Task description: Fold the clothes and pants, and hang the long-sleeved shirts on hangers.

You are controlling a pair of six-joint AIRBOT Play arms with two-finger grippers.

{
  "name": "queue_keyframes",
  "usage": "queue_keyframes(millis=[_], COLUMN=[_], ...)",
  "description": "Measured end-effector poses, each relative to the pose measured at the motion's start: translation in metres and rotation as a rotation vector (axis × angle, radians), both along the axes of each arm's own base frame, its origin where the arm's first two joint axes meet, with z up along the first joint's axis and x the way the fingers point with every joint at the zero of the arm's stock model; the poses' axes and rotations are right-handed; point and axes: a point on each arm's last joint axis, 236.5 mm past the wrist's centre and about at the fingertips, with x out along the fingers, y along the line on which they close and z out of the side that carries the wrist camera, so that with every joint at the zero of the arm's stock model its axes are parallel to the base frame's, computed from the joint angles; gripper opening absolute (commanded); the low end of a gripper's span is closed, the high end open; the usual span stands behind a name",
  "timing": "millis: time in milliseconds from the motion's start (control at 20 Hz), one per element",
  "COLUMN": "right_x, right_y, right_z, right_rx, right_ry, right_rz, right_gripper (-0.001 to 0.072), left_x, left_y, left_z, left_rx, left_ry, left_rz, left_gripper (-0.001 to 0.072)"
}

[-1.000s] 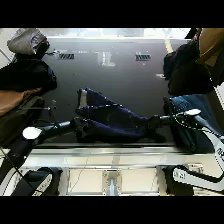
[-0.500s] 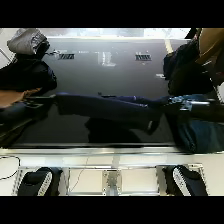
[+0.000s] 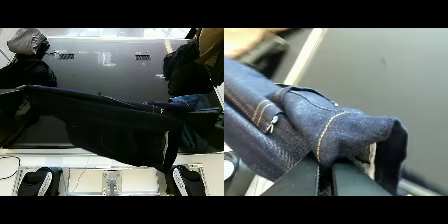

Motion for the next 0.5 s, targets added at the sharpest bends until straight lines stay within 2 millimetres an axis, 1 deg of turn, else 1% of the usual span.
queue_keyframes(millis=[50,100,150,250,300,350,400,500], right_x=[0.008,0.019,0.030,0.056,0.069,0.079,0.088,0.107], right_y=[-0.005,-0.011,-0.018,-0.020,-0.020,-0.018,-0.014,-0.003], right_z=[-0.017,-0.039,-0.064,-0.113,-0.142,-0.172,-0.198,-0.246], right_rx=[0.001,0.007,0.002,0.059,0.082,0.101,0.116,0.117], right_ry=[0.061,0.133,0.195,0.300,0.351,0.403,0.443,0.507], right_rz=[-0.012,-0.023,-0.040,-0.046,-0.052,-0.050,-0.047,-0.039], right_gripper=[0.0040,0.0040,0.0040,0.0040,0.0040,0.0040,0.0040,0.0041], left_x=[0.013,0.028,0.049,0.089,0.109,0.130,0.153,0.194], left_y=[-0.005,-0.009,-0.003,0.001,-0.001,-0.004,-0.004,-0.003], left_z=[-0.012,-0.024,-0.043,-0.086,-0.107,-0.126,-0.152,-0.197], left_rx=[-0.005,-0.006,0.036,0.097,0.116,0.127,0.154,0.208], left_ry=[0.062,0.116,0.171,0.296,0.344,0.376,0.418,0.459], left_rz=[-0.027,-0.050,-0.043,-0.050,-0.065,-0.073,-0.069,-0.053], left_gripper=[0.0001,0.0001,0.0002,0.0002,0.0002,0.0002,0.0002,0.0002])
